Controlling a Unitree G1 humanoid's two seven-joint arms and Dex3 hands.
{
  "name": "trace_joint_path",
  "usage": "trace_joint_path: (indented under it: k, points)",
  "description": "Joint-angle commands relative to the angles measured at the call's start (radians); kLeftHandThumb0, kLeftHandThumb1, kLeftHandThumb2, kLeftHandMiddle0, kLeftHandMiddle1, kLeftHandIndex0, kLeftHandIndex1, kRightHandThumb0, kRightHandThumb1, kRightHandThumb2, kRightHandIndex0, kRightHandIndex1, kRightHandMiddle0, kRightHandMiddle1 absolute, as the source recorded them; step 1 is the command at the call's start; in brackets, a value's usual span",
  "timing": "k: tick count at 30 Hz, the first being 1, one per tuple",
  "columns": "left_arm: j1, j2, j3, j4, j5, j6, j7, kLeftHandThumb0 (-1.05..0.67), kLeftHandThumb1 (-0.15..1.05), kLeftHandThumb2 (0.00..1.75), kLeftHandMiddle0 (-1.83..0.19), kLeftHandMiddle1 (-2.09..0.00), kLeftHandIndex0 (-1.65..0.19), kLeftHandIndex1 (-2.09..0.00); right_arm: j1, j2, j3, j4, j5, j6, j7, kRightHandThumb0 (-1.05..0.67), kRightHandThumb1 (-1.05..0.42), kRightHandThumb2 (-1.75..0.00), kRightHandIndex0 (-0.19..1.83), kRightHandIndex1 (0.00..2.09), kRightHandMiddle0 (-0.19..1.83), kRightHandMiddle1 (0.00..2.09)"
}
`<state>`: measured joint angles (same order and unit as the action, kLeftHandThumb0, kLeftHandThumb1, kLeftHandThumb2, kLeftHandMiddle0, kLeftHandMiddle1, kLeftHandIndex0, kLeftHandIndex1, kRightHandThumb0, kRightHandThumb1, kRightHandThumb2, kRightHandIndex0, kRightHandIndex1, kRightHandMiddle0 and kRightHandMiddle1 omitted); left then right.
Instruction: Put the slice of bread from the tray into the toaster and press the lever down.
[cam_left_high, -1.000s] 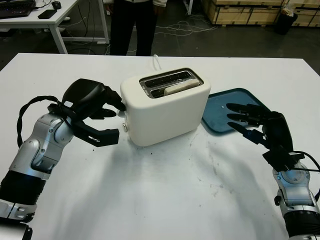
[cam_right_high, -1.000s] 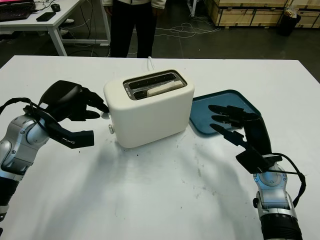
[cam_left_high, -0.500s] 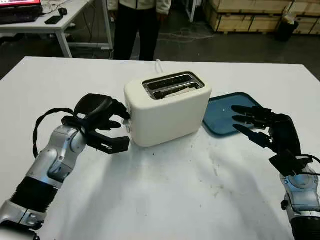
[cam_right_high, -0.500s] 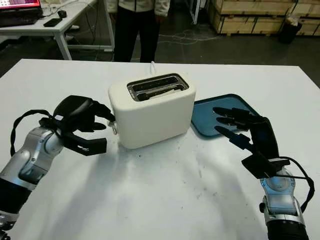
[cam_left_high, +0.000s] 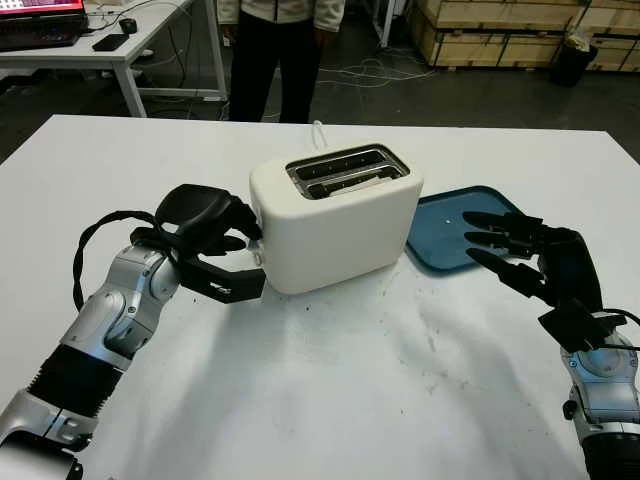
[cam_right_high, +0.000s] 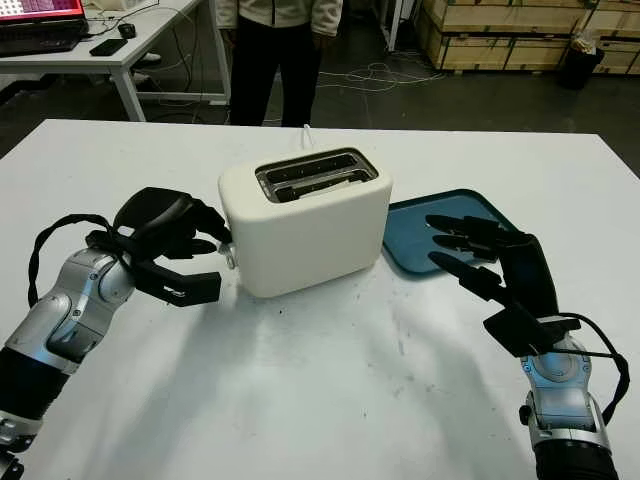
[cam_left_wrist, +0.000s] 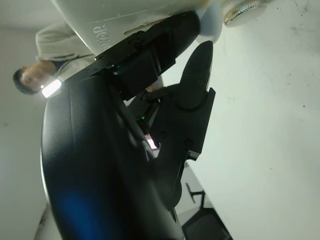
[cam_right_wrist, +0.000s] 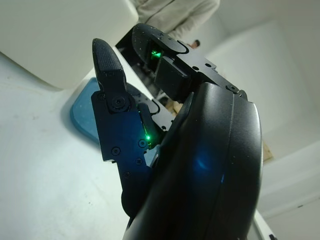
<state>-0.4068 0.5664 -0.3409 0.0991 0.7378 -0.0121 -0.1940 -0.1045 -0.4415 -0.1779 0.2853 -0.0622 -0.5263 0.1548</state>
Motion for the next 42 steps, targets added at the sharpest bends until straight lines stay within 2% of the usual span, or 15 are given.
trace_joint_path:
  k: [1, 5, 8, 11, 12, 13, 17, 19, 21, 24, 28, 29, 31, 34, 42]
  points:
    - [0.092, -0.036, -0.116, 0.067, 0.000, -0.042, -0.093, -0.30, 0.90, 0.00, -0.79, -1.05, -1.25, -0.05, 0.013, -0.001, -0.001, -0.023, -0.001, 0.016, 0.000, -0.47, -0.92, -0.03, 1.05, 0.00, 0.91, 0.00]
    - [0.081, -0.045, -0.119, 0.034, 0.000, -0.004, -0.135, -0.31, 0.92, 0.02, -0.78, -0.96, -1.19, -0.02, 0.036, -0.005, -0.005, -0.048, -0.001, 0.023, 0.002, -0.49, -0.92, -0.04, 1.04, 0.00, 0.91, 0.00]
    - [0.108, -0.061, -0.118, 0.003, -0.012, -0.026, -0.084, -0.30, 0.89, 0.01, -0.89, -0.93, -1.22, -0.03, 0.066, -0.012, -0.015, -0.073, 0.010, 0.024, 0.010, -0.50, -0.92, -0.05, 1.04, 0.00, 0.91, 0.00]
    - [0.175, -0.132, -0.131, 0.010, -0.022, -0.046, 0.047, -0.27, 0.86, 0.00, -0.88, -1.18, -1.28, -0.06, 0.098, -0.025, -0.031, -0.086, 0.020, 0.013, 0.026, -0.50, -0.92, -0.05, 1.04, 0.00, 0.91, 0.00]
    - [0.199, -0.170, -0.147, 0.040, -0.024, -0.042, 0.092, -0.27, 0.85, 0.00, -0.87, -1.28, -1.28, -0.06, 0.106, -0.031, -0.036, -0.086, 0.024, 0.009, 0.032, -0.50, -0.92, -0.05, 1.04, 0.00, 0.91, 0.00]
    - [0.215, -0.210, -0.171, 0.085, -0.018, -0.027, 0.121, -0.27, 0.87, 0.01, -0.85, -1.28, -1.25, -0.04, 0.113, -0.038, -0.041, -0.086, 0.026, 0.011, 0.039, -0.50, -0.92, -0.05, 1.04, 0.00, 0.90, 0.00]
    - [0.235, -0.355, -0.258, 0.323, 0.010, 0.046, 0.173, -0.25, 0.88, 0.00, -0.83, -0.96, -1.18, -0.02, 0.097, -0.052, -0.043, -0.066, 0.031, 0.015, 0.065, -0.46, -0.92, -0.04, 1.03, 0.00, 0.89, 0.00]
    - [0.239, -0.377, -0.280, 0.360, 0.018, 0.055, 0.174, -0.24, 0.88, 0.00, -0.82, -0.87, -1.16, -0.01, 0.076, -0.054, -0.036, -0.054, 0.021, 0.021, 0.066, -0.44, -0.92, -0.04, 1.03, 0.00, 0.89, 0.00]
    - [0.232, -0.376, -0.285, 0.360, 0.024, 0.061, 0.169, -0.24, 0.87, 0.00, -0.83, -0.90, -1.15, 0.00, 0.056, -0.052, -0.027, -0.043, 0.009, 0.025, 0.064, -0.43, -0.92, -0.04, 1.03, 0.00, 0.89, 0.00]
    - [0.212, -0.363, -0.261, 0.347, -0.002, 0.066, 0.139, -0.24, 0.91, 0.02, -0.71, -0.86, -1.11, 0.00, 0.033, -0.043, -0.012, -0.042, 0.008, 0.047, 0.069, -0.39, -0.92, -0.03, 1.03, 0.00, 0.88, 0.00]
    - [0.194, -0.339, -0.252, 0.326, -0.004, 0.059, 0.132, -0.23, 0.91, 0.01, -0.77, -0.95, -1.13, -0.02, 0.016, -0.042, -0.006, -0.038, -0.002, 0.052, 0.064, -0.37, -0.92, -0.02, 1.01, 0.00, 0.87, 0.00]
    - [0.186, -0.330, -0.253, 0.325, -0.001, 0.055, 0.124, -0.24, 0.91, 0.01, -0.75, -0.93, -1.12, -0.01, 0.015, -0.041, -0.007, -0.037, -0.005, 0.047, 0.060, -0.37, -0.92, -0.02, 1.01, 0.00, 0.87, 0.00]
    - [0.176, -0.320, -0.252, 0.330, 0.003, 0.045, 0.129, -0.25, 0.92, 0.03, -0.78, -0.73, -1.07, -0.01, 0.012, -0.040, -0.007, -0.033, -0.006, 0.040, 0.057, -0.35, -0.92, -0.02, 1.02, 0.01, 0.88, 0.00]
    - [0.172, -0.307, -0.246, 0.316, 0.014, 0.046, 0.143, -0.29, 0.92, 0.04, -0.83, -0.69, -1.07, -0.01, 0.009, -0.036, -0.006, -0.026, 0.001, 0.036, 0.058, -0.33, -0.92, -0.02, 1.02, 0.01, 0.88, 0.00]
    - [0.163, -0.294, -0.224, 0.272, -0.001, 0.083, 0.114, -0.28, 0.92, 0.02, -0.78, -0.82, -1.11, -0.02, 0.007, -0.030, -0.004, -0.028, 0.002, 0.034, 0.057, -0.35, -0.92, -0.02, 1.03, 0.01, 0.88, 0.00]
